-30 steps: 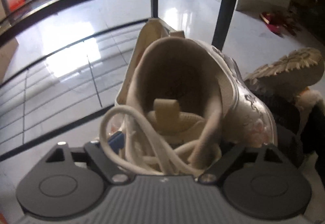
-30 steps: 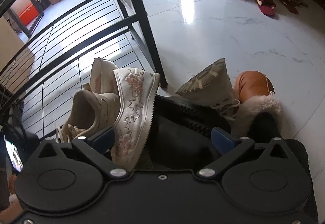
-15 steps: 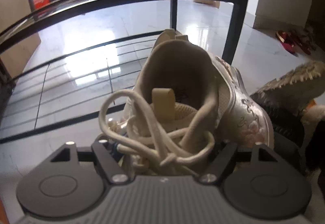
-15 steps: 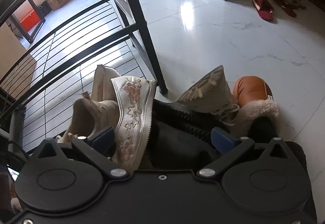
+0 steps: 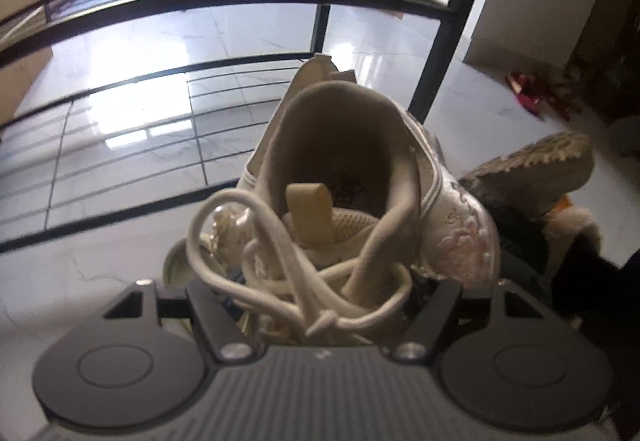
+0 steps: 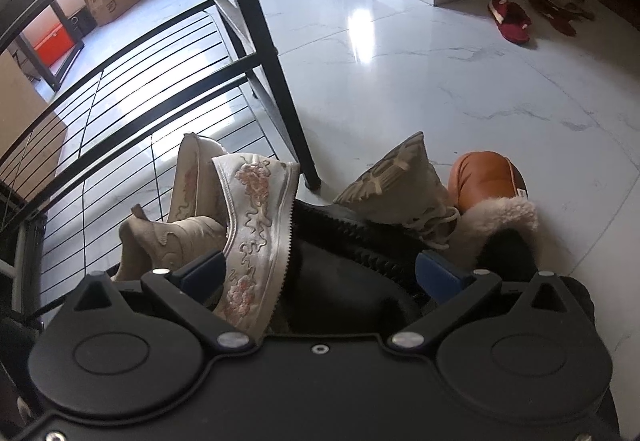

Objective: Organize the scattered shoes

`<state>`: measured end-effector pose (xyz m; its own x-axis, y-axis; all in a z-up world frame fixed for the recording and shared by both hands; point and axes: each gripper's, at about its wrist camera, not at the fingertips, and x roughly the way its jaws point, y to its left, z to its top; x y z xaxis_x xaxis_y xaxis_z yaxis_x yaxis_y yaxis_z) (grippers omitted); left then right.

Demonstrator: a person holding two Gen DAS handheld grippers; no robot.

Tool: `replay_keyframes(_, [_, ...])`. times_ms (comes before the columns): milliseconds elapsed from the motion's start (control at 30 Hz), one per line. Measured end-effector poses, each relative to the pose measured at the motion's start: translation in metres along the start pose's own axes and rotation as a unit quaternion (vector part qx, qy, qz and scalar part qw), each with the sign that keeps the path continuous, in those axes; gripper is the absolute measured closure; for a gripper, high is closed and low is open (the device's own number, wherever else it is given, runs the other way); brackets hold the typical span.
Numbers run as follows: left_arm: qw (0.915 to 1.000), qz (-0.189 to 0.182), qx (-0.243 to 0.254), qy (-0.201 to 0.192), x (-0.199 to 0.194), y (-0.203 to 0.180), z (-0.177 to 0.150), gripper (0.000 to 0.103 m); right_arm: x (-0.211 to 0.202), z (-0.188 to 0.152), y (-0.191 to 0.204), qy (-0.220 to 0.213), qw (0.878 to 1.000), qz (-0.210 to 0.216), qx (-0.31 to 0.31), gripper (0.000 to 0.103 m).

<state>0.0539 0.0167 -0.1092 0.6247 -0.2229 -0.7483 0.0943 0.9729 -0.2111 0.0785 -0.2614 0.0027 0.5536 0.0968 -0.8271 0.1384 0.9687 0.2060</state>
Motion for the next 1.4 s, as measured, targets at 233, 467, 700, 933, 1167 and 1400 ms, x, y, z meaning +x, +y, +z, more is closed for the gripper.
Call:
replay_keyframes(233, [0.9907, -0.023, -0.132, -0.024, -0.032, 0.070, -0.031, 0.033, 0.000, 0.001, 0.010, -0.002, 1.000, 0.006, -0.006, 0.000])
replay_keyframes(467, [0.9695, 0.035, -0.241, -0.028, -0.037, 0.150, -0.118, 0.032, 0.005, -0.009, 0.048, -0.002, 0.998, -0.002, -0.059, 0.000])
replay_keyframes(700, [0.9564, 0.049, -0.285, -0.039, -0.069, 0.208, -0.156, 0.004, 0.015, -0.023, 0.086, 0.005, 0.994, -0.023, -0.111, 0.000])
replay_keyframes(933, [0.9396, 0.116, -0.316, -0.060, -0.109, 0.243, -0.169, 0.001, 0.033, -0.041, 0.134, 0.021, 0.987, -0.024, -0.160, 0.000])
replay_keyframes(1167, [0.9198, 0.140, -0.355, -0.091, -0.141, 0.257, -0.177, 0.001, 0.042, -0.079, 0.186, 0.033, 0.967, 0.021, -0.253, 0.000])
replay_keyframes(1400, [0.9463, 0.118, -0.287, -0.089, -0.175, 0.235, -0.144, 0.001, 0.045, -0.118, 0.209, 0.056, 0.957, 0.059, -0.277, 0.000])
